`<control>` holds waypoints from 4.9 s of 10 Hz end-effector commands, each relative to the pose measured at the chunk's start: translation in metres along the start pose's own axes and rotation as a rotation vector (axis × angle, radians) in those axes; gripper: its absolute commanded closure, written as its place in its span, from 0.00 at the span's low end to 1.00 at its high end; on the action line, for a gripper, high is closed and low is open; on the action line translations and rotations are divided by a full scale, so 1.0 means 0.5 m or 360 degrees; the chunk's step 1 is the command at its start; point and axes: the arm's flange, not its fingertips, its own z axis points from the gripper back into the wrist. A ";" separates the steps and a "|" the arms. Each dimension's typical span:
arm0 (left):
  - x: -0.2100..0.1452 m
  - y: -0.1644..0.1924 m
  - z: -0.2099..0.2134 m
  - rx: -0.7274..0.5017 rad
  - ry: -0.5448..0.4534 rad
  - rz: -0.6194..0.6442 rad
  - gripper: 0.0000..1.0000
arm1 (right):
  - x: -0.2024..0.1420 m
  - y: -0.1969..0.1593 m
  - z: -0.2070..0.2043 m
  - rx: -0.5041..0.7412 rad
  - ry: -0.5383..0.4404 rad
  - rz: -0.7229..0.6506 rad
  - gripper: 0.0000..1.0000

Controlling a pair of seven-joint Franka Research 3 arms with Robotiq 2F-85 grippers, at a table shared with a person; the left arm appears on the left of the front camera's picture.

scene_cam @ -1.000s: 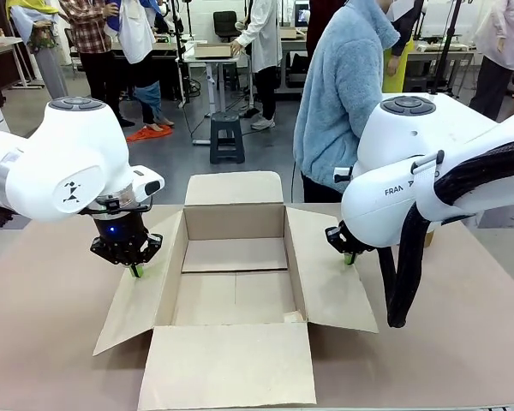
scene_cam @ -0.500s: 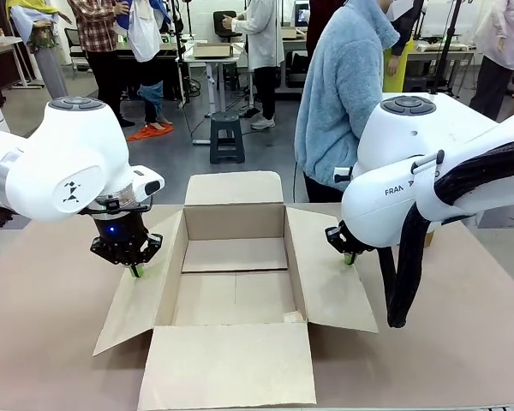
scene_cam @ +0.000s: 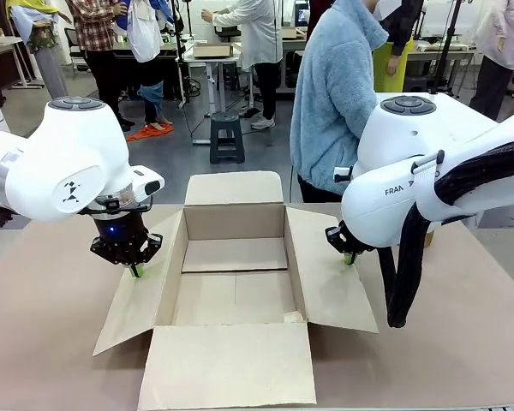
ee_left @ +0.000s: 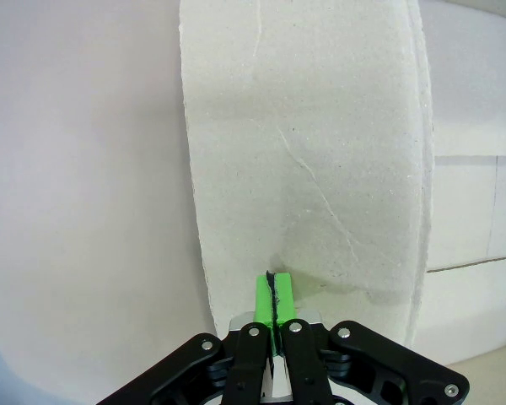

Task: Wrap the clocks to prevent damage.
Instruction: Once the human has placed the objects inside and stepped back, release both hands from the side flaps of the Package Box.

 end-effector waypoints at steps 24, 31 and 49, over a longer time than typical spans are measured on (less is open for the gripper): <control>0.001 0.000 0.005 -0.0003 -0.0009 0.0000 1.00 | 0.000 0.000 0.000 0.0000 0.0000 0.0000 0.99; 0.001 0.000 0.005 -0.0003 -0.0009 0.0000 1.00 | 0.000 0.000 0.000 0.0000 0.0000 0.0000 0.99; -0.013 0.295 0.266 -0.0392 0.0086 -0.1588 1.00 | -0.050 -0.270 0.273 0.0131 -0.0314 0.1776 0.99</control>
